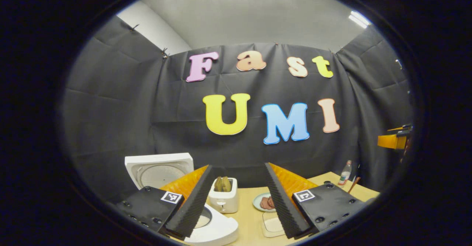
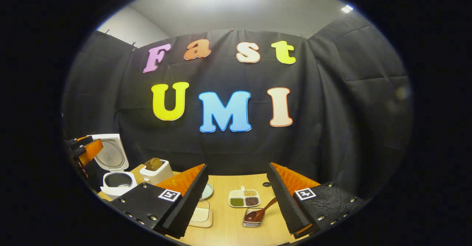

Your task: Close the left gripper, press the button to open the rice cooker; take a wooden spoon from the chopstick holder with the right hand, scoop a spoonful of rice and pour it into the rice cooker, then put the wooden spoon back into the chopstick holder.

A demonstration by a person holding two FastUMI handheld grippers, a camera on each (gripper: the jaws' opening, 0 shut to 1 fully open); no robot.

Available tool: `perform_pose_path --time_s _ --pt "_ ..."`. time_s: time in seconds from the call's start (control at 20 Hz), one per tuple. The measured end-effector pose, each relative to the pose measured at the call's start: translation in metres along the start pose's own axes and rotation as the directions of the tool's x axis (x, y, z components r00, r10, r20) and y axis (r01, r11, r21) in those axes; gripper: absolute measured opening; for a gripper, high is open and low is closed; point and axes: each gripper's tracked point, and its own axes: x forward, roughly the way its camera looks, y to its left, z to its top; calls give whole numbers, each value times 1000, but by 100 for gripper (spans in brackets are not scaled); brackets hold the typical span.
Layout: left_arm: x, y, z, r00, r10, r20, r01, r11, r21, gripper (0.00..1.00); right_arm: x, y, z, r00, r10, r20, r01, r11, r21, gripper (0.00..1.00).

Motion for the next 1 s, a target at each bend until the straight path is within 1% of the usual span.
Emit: perform_pose_path --time_s 0.05,0.1,0.15,0.3,0.35,0.5,0.7,0.75,0.85,0.9,0.95,1.0 --pt "-1 -5 1 1000 -15 6 15 1000 -5 92 -3 -4 -2 1000 -16 1 16 1000 4 97" --pt "-2 -10 3 999 -30 11 31 999 -15 95 -5 -7 -2 1000 -29 2 29 1000 10 97" --pt "-2 -13 1 999 -44 12 44 999 -25 95 -6 -7 -3 999 -37 4 37 999 12 97" --pt "-2 -16 4 998 -56 21 57 997 -55 95 -5 -12 -12 999 -49 -7 49 998 44 97" --pt "-2 -17 5 998 -56 27 58 996 -65 99 -3 -17 -15 998 -58 -12 59 996 60 97" --pt "-1 -30 4 998 -57 32 59 997 -58 99 8 -37 -25 996 -80 -30 83 991 103 97" --pt "4 -55 4 999 -44 27 45 998 -36 99 34 -70 -49 992 -96 -76 106 986 132 97" --pt "3 -60 8 999 -36 40 37 999 -23 95 41 -76 -55 992 -97 -81 107 986 126 97" --pt "5 -70 7 999 -27 38 27 1000 -5 95 54 -87 -68 991 -91 -100 102 988 113 97" --pt "8 -74 2 999 -19 25 19 1000 0 92 61 -92 -77 990 -84 -116 97 989 113 97" --pt "9 -77 -1 1000 -9 10 9 1000 4 92 67 -95 -86 988 -71 -136 87 989 117 97" --pt "13 -80 -5 1000 3 -2 -3 1000 6 95 74 -98 -96 986 -59 -157 78 990 117 97"
